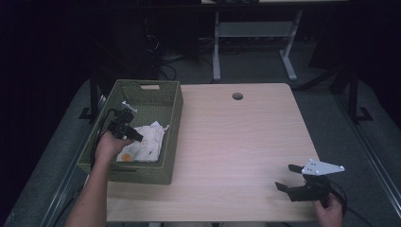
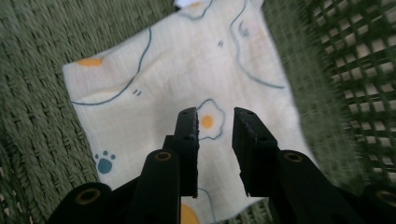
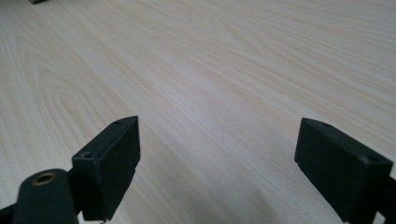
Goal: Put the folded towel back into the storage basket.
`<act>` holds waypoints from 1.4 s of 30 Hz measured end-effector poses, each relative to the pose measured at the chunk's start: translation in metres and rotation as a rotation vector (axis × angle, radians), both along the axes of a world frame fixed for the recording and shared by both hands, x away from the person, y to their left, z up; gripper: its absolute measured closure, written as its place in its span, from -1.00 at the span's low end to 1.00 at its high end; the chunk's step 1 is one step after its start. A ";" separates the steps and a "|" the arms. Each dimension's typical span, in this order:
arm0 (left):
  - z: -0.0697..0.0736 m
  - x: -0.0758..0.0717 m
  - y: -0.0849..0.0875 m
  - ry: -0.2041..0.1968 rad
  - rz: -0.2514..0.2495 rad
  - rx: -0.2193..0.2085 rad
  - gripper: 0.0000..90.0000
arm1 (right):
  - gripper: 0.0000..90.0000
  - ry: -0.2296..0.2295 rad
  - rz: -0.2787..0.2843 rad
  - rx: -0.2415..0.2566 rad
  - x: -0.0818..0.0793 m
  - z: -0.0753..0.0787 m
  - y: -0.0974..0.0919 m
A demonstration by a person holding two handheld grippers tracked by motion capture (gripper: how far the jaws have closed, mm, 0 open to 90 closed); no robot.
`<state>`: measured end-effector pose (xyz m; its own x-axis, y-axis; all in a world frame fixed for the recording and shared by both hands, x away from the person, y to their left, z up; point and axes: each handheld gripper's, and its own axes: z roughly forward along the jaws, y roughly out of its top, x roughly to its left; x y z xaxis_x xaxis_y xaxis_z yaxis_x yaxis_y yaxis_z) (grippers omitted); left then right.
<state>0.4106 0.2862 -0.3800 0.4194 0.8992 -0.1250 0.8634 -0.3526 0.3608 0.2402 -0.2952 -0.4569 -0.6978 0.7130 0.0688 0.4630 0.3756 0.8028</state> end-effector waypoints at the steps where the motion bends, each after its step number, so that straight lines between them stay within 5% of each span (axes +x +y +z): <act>1: 0.003 -0.002 0.001 -0.011 0.001 -0.010 0.56 | -0.69 -0.001 0.000 -0.004 0.001 0.000 0.000; 12: 0.026 -0.024 -0.005 -0.103 -0.029 -0.120 0.41 | -0.69 0.012 -0.011 -0.002 0.002 -0.002 -0.001; 22: 0.036 -0.037 -0.009 -0.158 -0.041 -0.146 0.28 | -0.69 0.019 -0.026 0.001 0.002 -0.003 -0.002; 33: 0.048 -0.062 -0.022 -0.227 -0.104 -0.243 0.12 | -0.69 0.014 -0.031 0.004 0.000 -0.003 -0.002; 42: 0.053 -0.072 -0.031 -0.263 -0.125 -0.273 0.02 | -0.69 0.015 -0.039 0.003 0.000 -0.004 -0.002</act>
<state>0.3388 0.2553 -0.3271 0.5733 0.7876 -0.2260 0.6853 -0.3096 0.6592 0.2400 -0.2977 -0.4609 -0.6686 0.7391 0.0817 0.4894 0.3546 0.7967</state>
